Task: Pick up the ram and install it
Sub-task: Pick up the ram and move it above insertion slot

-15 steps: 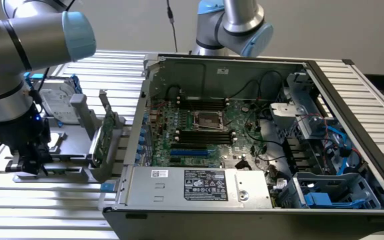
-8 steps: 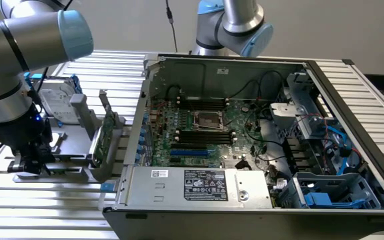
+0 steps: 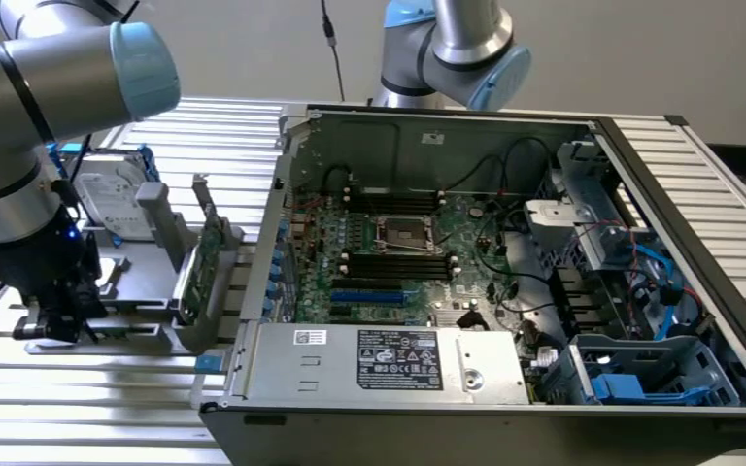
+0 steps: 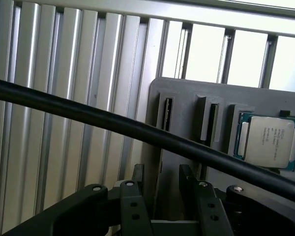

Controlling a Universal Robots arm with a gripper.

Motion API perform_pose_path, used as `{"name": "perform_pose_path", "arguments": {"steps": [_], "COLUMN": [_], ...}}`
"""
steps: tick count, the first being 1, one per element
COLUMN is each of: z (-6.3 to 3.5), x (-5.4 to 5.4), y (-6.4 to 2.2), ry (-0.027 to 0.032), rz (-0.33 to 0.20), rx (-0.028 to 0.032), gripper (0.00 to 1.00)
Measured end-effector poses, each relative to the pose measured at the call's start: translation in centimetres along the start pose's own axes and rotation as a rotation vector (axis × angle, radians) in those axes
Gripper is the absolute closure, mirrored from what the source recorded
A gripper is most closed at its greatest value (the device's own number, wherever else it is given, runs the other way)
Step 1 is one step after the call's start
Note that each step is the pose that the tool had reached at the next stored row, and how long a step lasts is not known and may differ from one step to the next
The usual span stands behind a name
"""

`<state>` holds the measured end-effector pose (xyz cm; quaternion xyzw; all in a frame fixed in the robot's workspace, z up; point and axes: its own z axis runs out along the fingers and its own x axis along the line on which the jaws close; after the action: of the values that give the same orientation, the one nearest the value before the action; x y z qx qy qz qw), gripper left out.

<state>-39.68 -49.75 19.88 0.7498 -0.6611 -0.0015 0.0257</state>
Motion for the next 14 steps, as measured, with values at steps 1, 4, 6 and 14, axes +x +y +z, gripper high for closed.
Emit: {"name": "perform_pose_path", "arguments": {"steps": [1, 4, 6, 14], "z": [0.04, 0.14, 0.2, 0.57], "x": [0.01, 0.02, 0.02, 0.03], "y": [-0.01, -0.01, -0.05, -0.17], "ry": [-0.0003, -0.0005, -0.0008, -0.003], "rz": [0.0, 0.0, 0.0, 0.0], "rx": [0.0005, 0.0013, 0.002, 0.0047], "gripper": [0.58, 0.58, 0.58, 0.58]}}
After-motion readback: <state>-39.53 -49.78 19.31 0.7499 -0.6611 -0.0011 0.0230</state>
